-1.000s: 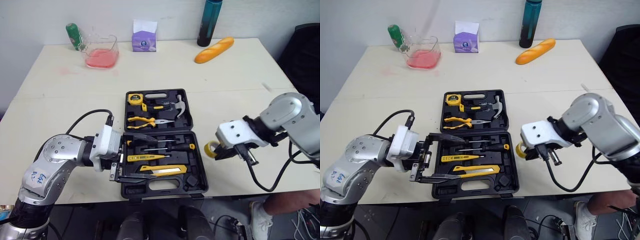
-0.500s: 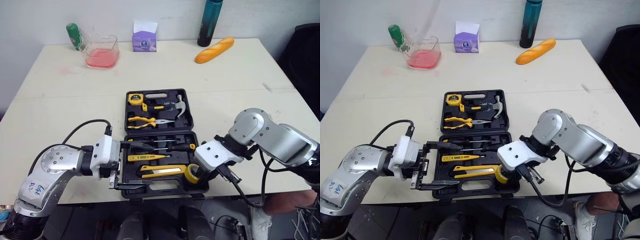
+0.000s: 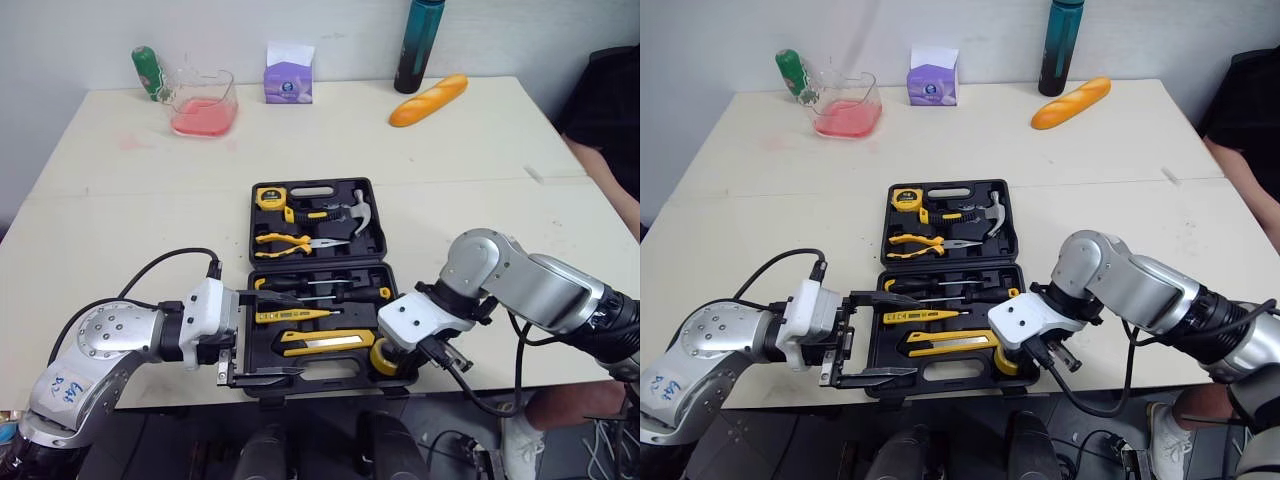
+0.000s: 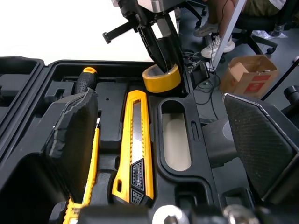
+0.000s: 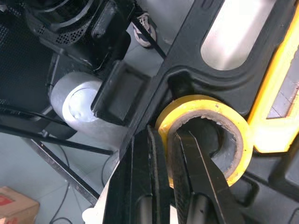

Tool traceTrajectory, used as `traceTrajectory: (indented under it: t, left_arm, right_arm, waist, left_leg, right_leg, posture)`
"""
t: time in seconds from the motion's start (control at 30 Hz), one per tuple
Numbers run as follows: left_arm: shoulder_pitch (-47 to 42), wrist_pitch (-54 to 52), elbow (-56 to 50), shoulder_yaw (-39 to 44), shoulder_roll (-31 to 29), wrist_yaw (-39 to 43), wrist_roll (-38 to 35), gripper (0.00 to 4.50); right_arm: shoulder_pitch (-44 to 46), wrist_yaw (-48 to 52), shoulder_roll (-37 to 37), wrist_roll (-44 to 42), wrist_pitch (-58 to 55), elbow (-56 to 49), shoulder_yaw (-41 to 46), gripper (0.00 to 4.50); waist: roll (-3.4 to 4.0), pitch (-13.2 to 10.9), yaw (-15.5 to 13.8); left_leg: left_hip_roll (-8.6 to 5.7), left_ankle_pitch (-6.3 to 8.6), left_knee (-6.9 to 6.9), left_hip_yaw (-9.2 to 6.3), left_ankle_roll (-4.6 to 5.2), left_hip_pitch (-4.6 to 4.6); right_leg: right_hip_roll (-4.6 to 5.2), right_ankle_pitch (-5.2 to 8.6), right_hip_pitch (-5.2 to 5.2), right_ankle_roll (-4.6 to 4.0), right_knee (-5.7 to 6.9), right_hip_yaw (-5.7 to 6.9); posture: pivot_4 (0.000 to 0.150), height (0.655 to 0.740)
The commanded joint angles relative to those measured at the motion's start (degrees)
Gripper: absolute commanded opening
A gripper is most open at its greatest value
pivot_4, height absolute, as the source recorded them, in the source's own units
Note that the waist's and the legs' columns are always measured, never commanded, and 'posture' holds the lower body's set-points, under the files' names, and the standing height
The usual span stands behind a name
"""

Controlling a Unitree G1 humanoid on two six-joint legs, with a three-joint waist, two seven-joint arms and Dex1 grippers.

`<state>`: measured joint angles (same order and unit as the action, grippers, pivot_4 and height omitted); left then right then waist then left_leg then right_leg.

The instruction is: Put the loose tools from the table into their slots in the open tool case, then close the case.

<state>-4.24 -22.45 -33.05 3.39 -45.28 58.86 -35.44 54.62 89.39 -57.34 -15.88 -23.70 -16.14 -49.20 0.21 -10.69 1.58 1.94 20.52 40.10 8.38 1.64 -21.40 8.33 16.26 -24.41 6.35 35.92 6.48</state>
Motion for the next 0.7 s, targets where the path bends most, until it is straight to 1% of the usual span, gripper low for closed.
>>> traceTrajectory:
  t: [0.03,0.2,0.33,0.4,0.43,0.57,0.7]
  left_arm:
    - [0.2,0.1,-1.8,1.4,-0.8,0.2,-0.8,4.50]
    - [0.3,0.2,-1.9,1.5,-1.0,0.1,-0.7,4.50]
    - [0.9,0.4,-2.2,1.8,-1.1,-0.2,-0.4,4.50]
    - [1.2,0.4,-2.4,2.0,-1.1,-0.3,-0.4,4.50]
    - [1.4,0.3,-2.5,2.1,-1.2,-0.4,-0.5,4.50]
    - [2.1,-0.3,-3.0,2.5,-1.4,-0.5,-1.2,4.50]
    - [3.1,-0.8,-3.3,3.3,-1.9,-0.1,-2.0,4.50]
  right_arm:
    - [0.9,3.1,0.9,1.6,0.1,0.2,-0.2,0.04]
    - [1.0,3.1,2.0,3.4,0.0,1.0,-0.2,0.04]
    - [1.5,3.1,0.9,1.9,-1.6,0.0,-1.5,0.04]
    - [1.6,3.1,0.6,1.1,-1.9,-0.4,-1.7,0.92]
    - [1.5,3.1,0.6,0.9,-1.7,-0.4,-1.7,1.23]
    - [0.6,3.1,1.2,1.0,0.4,0.1,-0.2,3.15]
    - [1.9,3.1,-0.5,-1.9,0.5,-0.6,-2.0,3.15]
  waist:
    - [0.00,0.0,0.0]
    - [-0.14,0.1,0.0]
    - [-0.15,0.1,0.0]
    - [-0.15,0.1,0.0]
    - [-0.15,0.1,0.0]
    - [-0.17,0.1,0.0]
    - [-0.17,0.1,0.0]
  left_leg:
    - [0.00,0.00,0.00,0.00,0.00,0.00]
    - [0.02,0.00,0.00,0.00,0.00,0.01]
    - [0.02,0.00,0.00,0.00,0.00,0.01]
    - [0.02,0.00,0.00,0.00,0.00,0.01]
    - [0.02,0.00,0.00,-0.01,0.00,0.01]
    - [0.01,0.00,-0.01,-0.02,0.00,0.00]
    - [0.00,0.01,-0.01,-0.02,0.01,0.00]
  right_leg:
    - [0.00,0.00,0.00,0.00,0.00,0.00]
    - [-0.01,0.00,0.00,-0.01,0.00,0.02]
    - [-0.01,0.01,0.00,-0.01,0.00,0.02]
    - [0.00,0.01,0.00,-0.01,0.00,0.01]
    - [0.00,0.01,0.00,-0.01,0.00,0.01]
    - [0.01,0.01,0.01,-0.01,-0.01,0.04]
    - [0.04,0.01,0.00,-0.01,-0.02,0.04]
  posture:
    - [0.150,0.7400]
    - [0.150,0.7400]
    - [0.150,0.7400]
    - [0.150,0.7400]
    - [0.150,0.7400]
    - [0.150,0.7400]
    - [0.150,0.7400]
